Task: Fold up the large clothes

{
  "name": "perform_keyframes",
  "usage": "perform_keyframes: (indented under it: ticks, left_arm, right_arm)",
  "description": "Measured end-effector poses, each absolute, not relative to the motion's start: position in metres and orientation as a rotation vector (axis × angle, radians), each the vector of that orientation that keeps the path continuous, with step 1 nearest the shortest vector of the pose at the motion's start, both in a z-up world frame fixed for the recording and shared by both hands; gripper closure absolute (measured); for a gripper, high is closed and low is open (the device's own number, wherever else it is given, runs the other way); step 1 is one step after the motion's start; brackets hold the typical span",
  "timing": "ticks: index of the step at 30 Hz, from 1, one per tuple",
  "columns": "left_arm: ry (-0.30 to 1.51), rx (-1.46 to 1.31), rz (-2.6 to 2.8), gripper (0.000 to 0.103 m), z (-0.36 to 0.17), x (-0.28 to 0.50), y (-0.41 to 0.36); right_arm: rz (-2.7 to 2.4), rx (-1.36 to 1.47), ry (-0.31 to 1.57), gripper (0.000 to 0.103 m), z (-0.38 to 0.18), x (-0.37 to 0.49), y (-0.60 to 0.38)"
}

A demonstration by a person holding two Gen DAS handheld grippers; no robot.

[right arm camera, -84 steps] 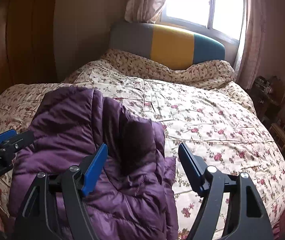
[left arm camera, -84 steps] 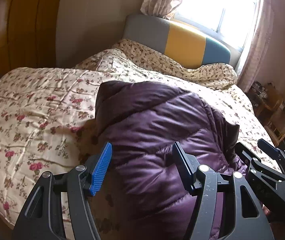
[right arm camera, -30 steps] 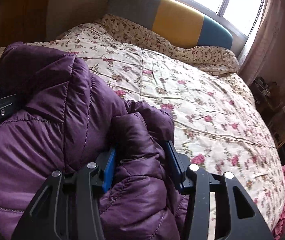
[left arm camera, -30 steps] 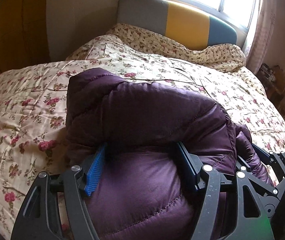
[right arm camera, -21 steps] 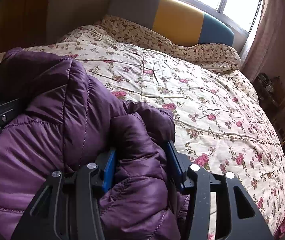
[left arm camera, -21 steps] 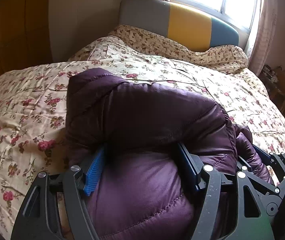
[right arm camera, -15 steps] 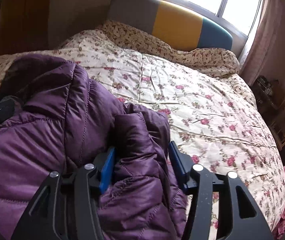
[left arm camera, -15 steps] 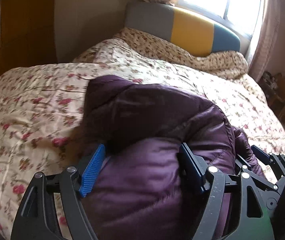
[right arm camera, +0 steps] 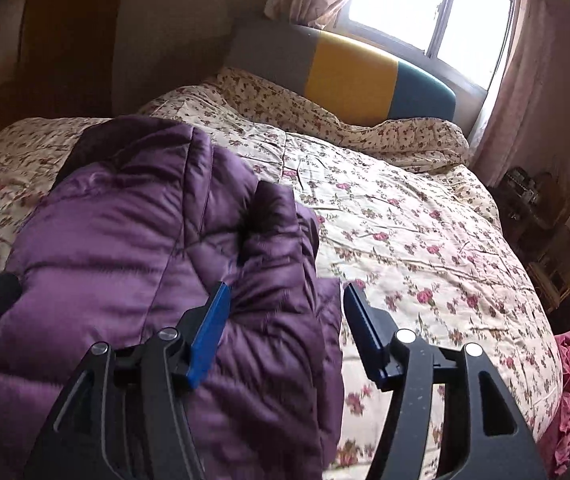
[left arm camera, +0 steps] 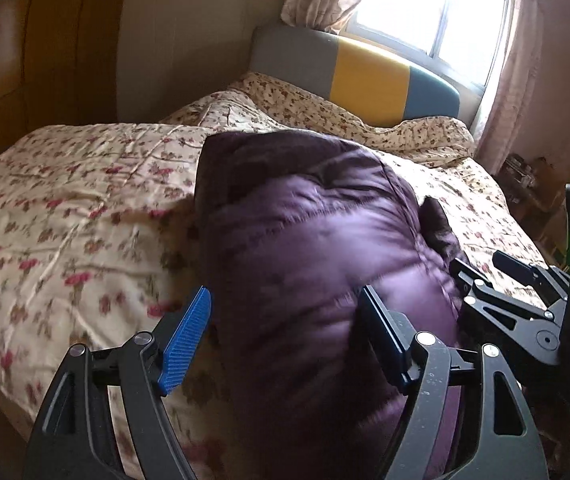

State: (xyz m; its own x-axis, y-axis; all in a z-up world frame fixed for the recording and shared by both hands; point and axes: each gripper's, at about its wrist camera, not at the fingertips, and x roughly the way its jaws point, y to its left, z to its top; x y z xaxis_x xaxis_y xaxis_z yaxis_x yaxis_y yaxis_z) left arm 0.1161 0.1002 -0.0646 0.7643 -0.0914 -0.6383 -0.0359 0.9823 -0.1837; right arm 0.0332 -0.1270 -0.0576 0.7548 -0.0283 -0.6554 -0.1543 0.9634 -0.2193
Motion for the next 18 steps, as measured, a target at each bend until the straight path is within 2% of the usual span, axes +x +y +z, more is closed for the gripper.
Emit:
perform_keyframes:
  ticks: [13,18]
  left_arm:
    - [0.727,-0.178,-0.031,0.027,-0.106,0.119,0.090]
    - [0.742,-0.219,-0.031,0.025,-0.108,0.122,0.094]
  right_arm:
    - [0.087,-0.229,0.739,0.044,-0.105,0.034,-0.134]
    - [0.082,-0.207,0.746,0.043,-0.100,0.035,-0.137]
